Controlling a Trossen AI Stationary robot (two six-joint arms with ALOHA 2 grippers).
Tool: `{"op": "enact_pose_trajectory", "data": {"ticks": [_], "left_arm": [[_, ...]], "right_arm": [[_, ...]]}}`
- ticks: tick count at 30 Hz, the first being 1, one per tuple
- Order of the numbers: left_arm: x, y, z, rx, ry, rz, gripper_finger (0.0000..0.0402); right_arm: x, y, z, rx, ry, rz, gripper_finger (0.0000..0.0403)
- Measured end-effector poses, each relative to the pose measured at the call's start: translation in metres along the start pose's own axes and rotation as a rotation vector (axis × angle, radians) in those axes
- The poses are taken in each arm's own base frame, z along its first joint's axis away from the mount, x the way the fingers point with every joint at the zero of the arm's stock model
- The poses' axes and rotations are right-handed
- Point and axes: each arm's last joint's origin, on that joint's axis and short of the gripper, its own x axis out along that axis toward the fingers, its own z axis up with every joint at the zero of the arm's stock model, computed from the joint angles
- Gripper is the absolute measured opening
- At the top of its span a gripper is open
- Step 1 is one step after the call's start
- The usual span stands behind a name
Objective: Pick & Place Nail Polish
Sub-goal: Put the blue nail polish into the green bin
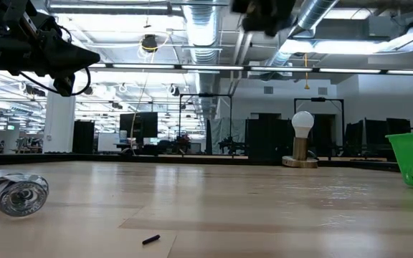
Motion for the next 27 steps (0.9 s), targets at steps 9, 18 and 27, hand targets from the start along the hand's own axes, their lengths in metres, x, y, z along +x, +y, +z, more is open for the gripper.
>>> {"op": "enact_pose_trajectory", "data": {"ticks": [9, 18, 27], "left_arm": [[0.0, 0.0, 0.0, 0.0, 0.0, 0.0, 0.0003], [0.0, 0.0, 0.0, 0.0, 0.0, 0.0, 0.0003], [0.0, 0.0, 0.0, 0.0, 0.0, 0.0, 0.0003]], "right_arm": [[-0.008, 0.018, -0.095, 0.358, -0.018, -0.067, 0.0103], [0.033, 0.038, -0.191, 1.029, -0.018, -0.067, 0.0103], [0.066, 0.061, -0.203, 1.144, 0.008, -0.133, 0.0103]]}}
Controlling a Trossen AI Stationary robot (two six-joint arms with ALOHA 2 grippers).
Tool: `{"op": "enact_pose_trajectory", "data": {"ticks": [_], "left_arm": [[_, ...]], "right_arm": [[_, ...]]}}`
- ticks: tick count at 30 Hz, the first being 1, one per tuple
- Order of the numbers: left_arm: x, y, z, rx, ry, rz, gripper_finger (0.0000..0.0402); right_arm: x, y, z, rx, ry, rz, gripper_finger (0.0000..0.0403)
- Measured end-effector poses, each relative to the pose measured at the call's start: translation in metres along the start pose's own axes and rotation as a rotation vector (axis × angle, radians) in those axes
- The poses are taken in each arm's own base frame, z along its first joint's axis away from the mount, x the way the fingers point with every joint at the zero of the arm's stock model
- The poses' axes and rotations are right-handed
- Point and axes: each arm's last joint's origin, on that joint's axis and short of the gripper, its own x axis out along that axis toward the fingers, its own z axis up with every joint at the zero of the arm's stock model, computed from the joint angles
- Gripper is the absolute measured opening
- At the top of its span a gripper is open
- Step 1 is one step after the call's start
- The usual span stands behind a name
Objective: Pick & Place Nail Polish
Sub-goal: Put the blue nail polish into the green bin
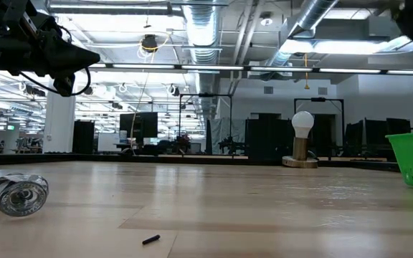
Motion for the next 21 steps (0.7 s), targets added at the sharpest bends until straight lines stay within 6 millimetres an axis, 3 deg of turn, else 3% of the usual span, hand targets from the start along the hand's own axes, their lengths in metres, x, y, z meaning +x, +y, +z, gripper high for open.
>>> {"op": "enact_pose_trajectory", "data": {"ticks": [6, 11, 16, 21], "left_arm": [[0.0, 0.0, 0.0, 0.0, 0.0, 0.0, 0.0003], [0.0, 0.0, 0.0, 0.0, 0.0, 0.0, 0.0003], [0.0, 0.0, 0.0, 0.0, 0.0, 0.0, 0.0003], [0.0, 0.0, 0.0, 0.0, 0.0, 0.0, 0.0003]], "right_arm": [[0.029, 0.016, 0.002, -0.266, 0.008, -0.116, 0.0103], [0.043, 0.025, 0.011, -0.399, 0.025, -0.14, 0.0103], [0.045, 0.026, 0.019, -0.439, 0.014, -0.144, 0.011], [0.044, 0.025, 0.025, -0.474, -0.01, -0.158, 0.0151]]}}
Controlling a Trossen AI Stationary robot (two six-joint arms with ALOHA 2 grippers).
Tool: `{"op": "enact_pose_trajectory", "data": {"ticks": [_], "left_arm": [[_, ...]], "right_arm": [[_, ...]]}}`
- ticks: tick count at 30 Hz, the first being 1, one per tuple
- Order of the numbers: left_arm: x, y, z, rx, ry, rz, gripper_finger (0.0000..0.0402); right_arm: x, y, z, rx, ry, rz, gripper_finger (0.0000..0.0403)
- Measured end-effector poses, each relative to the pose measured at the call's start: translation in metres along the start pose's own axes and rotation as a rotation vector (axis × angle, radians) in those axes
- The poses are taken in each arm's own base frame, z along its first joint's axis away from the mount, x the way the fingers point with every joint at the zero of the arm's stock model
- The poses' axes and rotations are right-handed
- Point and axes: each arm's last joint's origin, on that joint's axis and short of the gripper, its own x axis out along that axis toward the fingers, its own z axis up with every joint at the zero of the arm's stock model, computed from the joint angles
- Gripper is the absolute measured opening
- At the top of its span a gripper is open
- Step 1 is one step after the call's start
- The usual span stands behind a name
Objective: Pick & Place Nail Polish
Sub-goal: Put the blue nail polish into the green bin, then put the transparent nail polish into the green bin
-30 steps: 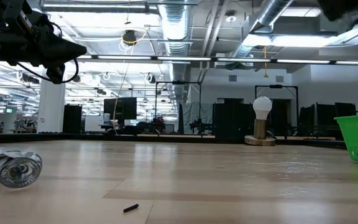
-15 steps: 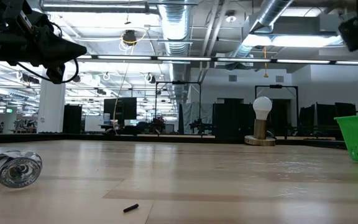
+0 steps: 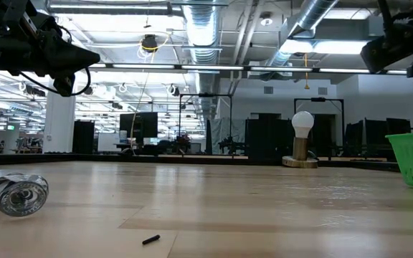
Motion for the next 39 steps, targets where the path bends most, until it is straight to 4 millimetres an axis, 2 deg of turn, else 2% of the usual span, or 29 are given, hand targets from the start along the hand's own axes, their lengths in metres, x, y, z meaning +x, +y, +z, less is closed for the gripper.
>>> {"op": "enact_pose_trajectory", "data": {"ticks": [5, 11, 17, 21, 25, 31, 39], "left_arm": [[0.0, 0.0, 0.0, 0.0, 0.0, 0.0, 0.0003], [0.0, 0.0, 0.0, 0.0, 0.0, 0.0, 0.0003], [0.0, 0.0, 0.0, 0.0, 0.0, 0.0, 0.0003], [0.0, 0.0, 0.0, 0.0, 0.0, 0.0, 0.0003], [0.0, 0.0, 0.0, 0.0, 0.0, 0.0, 0.0003], [0.0, 0.0, 0.0, 0.0, 0.0, 0.0, 0.0003], [0.0, 0.0, 0.0, 0.0, 0.0, 0.0, 0.0003]], "right_arm": [[0.0, -0.002, 0.003, -0.013, 0.003, 0.001, 0.0188], [-0.002, -0.003, 0.003, -0.012, 0.002, 0.007, 0.0209], [-0.034, -0.016, 0.014, 0.051, -0.057, 0.134, 0.0219], [-0.057, -0.022, 0.037, 0.094, -0.151, 0.286, 0.0217], [-0.073, -0.017, 0.068, 0.064, -0.296, 0.441, 0.0217], [-0.068, 0.005, 0.117, -0.046, -0.408, 0.476, 0.0211], [-0.061, 0.057, 0.177, -0.24, -0.471, 0.442, 0.0203]]}}
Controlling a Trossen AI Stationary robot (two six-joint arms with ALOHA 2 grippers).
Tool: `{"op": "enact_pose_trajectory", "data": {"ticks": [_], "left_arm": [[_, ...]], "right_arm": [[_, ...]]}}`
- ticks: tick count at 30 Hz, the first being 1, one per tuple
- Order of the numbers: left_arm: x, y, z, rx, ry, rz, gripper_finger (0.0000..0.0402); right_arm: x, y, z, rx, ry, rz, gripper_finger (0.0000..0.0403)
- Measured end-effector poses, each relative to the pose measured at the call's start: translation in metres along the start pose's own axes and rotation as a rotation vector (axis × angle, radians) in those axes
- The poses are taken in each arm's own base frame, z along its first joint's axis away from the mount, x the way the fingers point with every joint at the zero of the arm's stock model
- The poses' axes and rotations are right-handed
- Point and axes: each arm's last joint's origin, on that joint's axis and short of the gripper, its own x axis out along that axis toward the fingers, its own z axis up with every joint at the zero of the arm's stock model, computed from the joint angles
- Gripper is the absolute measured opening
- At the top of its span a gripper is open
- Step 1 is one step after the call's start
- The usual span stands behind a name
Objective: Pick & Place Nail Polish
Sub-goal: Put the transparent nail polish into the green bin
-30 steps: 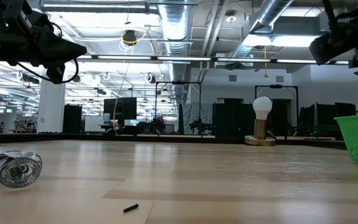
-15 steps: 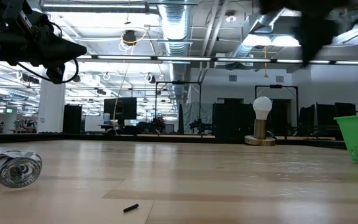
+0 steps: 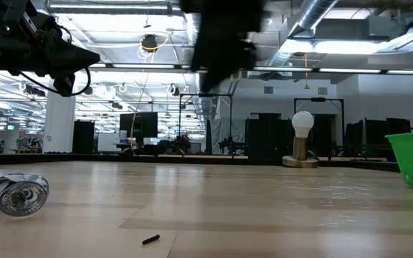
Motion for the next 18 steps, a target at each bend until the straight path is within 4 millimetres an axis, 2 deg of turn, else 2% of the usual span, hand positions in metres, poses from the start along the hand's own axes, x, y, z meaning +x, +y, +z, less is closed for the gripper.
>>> {"op": "enact_pose_trajectory", "data": {"ticks": [8, 14, 18], "left_arm": [[0.0, 0.0, 0.0, 0.0, 0.0, 0.0, 0.0003], [0.0, 0.0, 0.0, 0.0, 0.0, 0.0, 0.0003], [0.0, 0.0, 0.0, 0.0, -0.001, 0.0, 0.0003]], "right_arm": [[0.044, 0.036, 0.039, -0.013, -0.063, 0.046, 0.0193], [0.074, 0.061, 0.053, 0.051, -0.098, 0.081, 0.0181], [0.096, 0.068, 0.058, 0.111, -0.112, 0.095, 0.0176]]}}
